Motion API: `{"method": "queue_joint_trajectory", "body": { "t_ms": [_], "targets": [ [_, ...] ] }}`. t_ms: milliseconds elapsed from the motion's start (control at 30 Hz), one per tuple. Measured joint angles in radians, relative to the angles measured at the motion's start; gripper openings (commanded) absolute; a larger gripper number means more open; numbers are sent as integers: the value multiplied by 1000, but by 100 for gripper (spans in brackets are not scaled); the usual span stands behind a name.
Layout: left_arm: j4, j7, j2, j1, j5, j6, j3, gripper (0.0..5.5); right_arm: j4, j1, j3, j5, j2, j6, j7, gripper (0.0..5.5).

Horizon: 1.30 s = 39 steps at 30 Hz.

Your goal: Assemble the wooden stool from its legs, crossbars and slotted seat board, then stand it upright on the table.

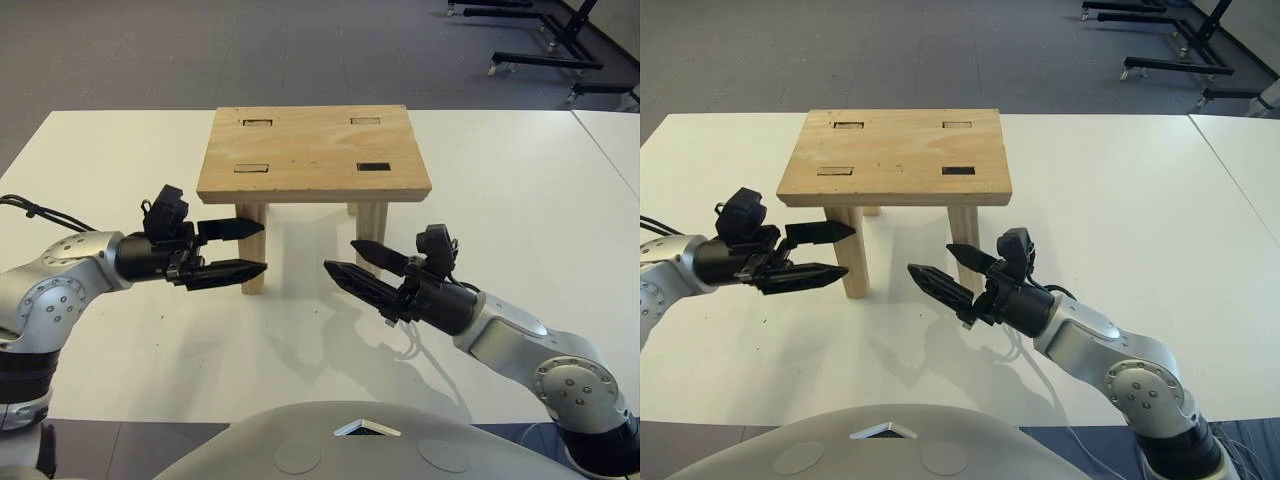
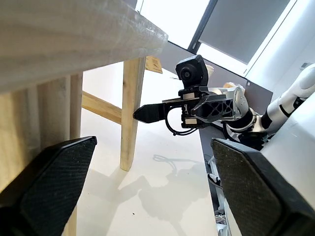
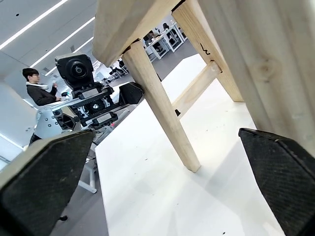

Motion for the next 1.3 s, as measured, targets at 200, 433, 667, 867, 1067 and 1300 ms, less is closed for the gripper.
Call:
{"method": "queue_joint_trajectory", "body": {
  "t_ms": [200, 433, 667, 867, 1067, 1300],
  "targets": [
    [141, 87, -195, -165, 210, -138, -68, 426, 195, -215, 7, -185, 97, 2, 60, 537],
    [195, 145, -319, -203, 278, -220, -55, 426, 269, -308, -52, -260, 160, 11, 66, 537],
    [103, 262, -380, -176, 257, -219, 17, 426, 146, -268, -78, -194, 154, 62, 148, 537],
    [-12, 239, -393, -98, 202, -197, 30, 426, 126, -261, -98, -180, 146, 85, 180, 537],
    [-129, 251, -408, -33, 96, -175, 69, 426, 124, -265, -139, -230, 174, 22, 226, 537],
    [-260, 624, -619, -99, 270, -395, 101, 426, 114, -274, -213, -481, 285, -236, 207, 537]
  ]
}}
